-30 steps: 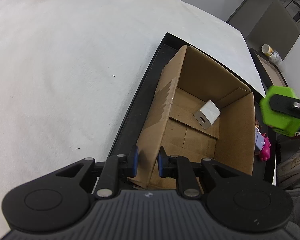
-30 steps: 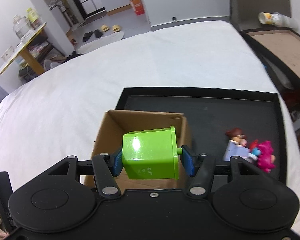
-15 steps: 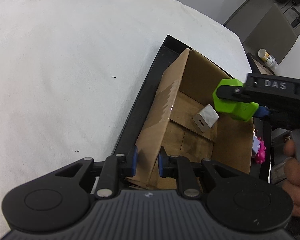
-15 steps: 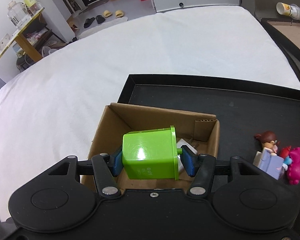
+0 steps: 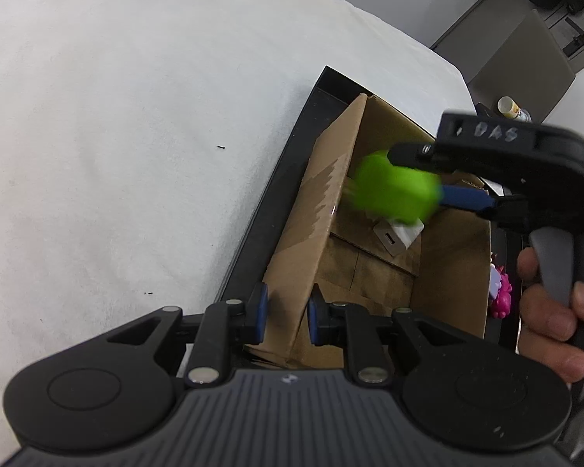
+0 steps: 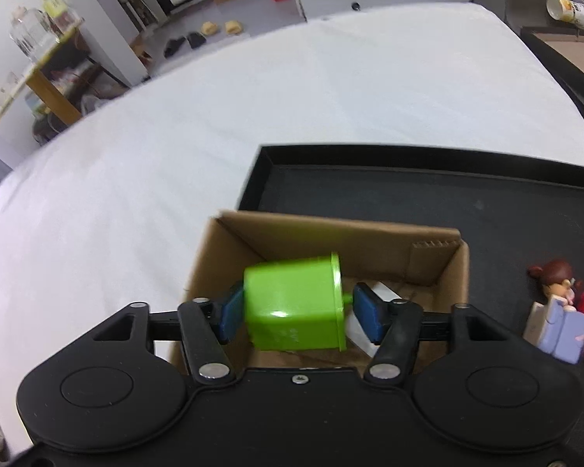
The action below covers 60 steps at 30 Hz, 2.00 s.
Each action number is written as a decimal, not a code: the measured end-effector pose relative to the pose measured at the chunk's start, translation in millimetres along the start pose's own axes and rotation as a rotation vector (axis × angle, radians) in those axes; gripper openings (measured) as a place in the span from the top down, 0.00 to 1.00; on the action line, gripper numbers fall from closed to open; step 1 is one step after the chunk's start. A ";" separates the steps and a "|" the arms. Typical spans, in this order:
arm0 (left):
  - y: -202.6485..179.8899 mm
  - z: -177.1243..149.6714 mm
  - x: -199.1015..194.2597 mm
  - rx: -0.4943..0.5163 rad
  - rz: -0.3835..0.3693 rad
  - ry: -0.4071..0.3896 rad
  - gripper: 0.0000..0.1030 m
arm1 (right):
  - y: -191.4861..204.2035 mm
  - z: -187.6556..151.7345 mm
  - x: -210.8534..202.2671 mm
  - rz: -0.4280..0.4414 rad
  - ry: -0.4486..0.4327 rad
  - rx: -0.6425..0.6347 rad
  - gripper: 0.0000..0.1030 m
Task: Organize rigid objects
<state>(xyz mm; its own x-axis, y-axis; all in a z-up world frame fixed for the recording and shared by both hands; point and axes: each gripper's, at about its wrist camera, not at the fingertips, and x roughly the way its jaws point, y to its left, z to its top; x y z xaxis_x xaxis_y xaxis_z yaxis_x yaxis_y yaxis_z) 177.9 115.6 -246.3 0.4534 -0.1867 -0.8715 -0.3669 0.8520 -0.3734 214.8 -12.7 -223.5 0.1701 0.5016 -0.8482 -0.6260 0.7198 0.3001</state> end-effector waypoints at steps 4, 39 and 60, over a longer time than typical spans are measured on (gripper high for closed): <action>-0.6 0.2 -0.2 -0.005 -0.002 0.001 0.82 | -3.6 -0.1 -12.1 0.011 -0.011 0.012 0.34; -11.9 1.5 -4.6 -0.023 0.086 -0.040 0.82 | -115.0 -17.1 -124.2 -0.106 -0.121 0.153 0.23; -14.0 1.7 -2.8 -0.041 0.102 -0.038 0.82 | -189.4 -39.1 -126.2 -0.108 -0.111 0.253 0.05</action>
<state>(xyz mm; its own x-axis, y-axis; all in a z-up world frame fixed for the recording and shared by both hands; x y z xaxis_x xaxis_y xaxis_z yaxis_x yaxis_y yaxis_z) 183.2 105.1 -238.1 0.4419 -0.0807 -0.8934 -0.4457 0.8446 -0.2968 282.1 -231.1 -190.4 0.3159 0.4550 -0.8326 -0.3922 0.8617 0.3221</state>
